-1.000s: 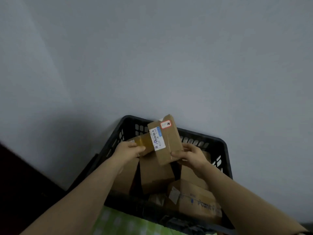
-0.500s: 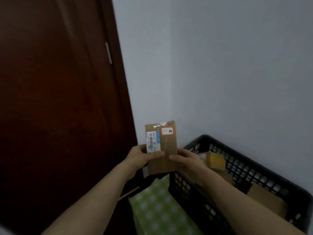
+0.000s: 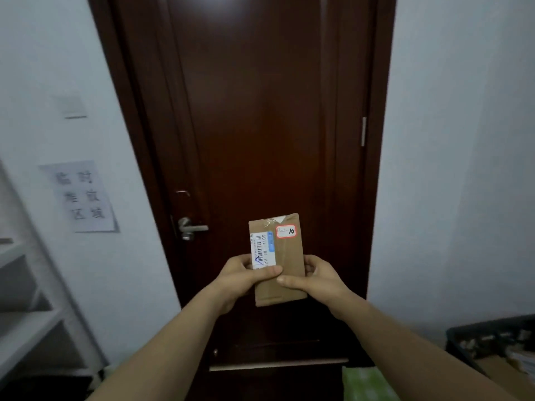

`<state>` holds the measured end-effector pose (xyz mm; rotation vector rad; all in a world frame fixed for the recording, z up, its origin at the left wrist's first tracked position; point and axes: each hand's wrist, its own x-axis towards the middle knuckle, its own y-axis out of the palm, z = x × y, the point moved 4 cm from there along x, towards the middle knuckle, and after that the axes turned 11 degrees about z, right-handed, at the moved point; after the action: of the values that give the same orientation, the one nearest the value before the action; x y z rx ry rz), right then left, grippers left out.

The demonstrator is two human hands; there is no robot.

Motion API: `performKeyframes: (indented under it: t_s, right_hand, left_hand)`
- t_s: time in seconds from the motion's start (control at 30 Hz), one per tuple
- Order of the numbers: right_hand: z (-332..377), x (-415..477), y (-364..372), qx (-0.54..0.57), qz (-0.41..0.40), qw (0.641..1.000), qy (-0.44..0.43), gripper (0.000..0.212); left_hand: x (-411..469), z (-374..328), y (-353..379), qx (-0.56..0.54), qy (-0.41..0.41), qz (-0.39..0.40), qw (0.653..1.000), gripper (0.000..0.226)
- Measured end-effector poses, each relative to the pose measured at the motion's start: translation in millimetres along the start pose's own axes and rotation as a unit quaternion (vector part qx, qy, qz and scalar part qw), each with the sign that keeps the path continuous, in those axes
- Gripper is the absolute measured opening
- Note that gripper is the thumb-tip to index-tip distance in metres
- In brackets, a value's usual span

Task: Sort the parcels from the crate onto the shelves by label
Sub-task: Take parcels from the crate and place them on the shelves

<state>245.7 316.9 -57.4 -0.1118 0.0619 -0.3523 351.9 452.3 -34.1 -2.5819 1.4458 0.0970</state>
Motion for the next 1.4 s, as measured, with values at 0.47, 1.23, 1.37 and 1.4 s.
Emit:
performKeyframes:
  t_s: [0.47,1.23,1.37,1.4]
  right_hand:
    - [65.0,71.6,170.3,-0.061,0.129,0.988,-0.055,0.085]
    - [119.6,88.0,308.0,-0.042,0.258,0.956,-0.134,0.074]
    - [126.7,88.0,323.9,-0.04,0.28,0.949,-0.138,0.078]
    - [128.6,88.2,328.2,-0.037,0.284,0.948,-0.14,0.078]
  left_hand:
    - [-105.0,-0.4,-160.9,-0.02,0.021,-0.151,0.988,0.048]
    - [-208.3,-8.9,-258.6,-0.026,0.061,-0.276,0.959,0.05]
    - [-222.6,-13.5,-266.7,-0.024,0.066,-0.287,0.955,0.041]
    - [-227.0,-14.7,-268.6,-0.023,0.067,-0.291,0.954,0.036]
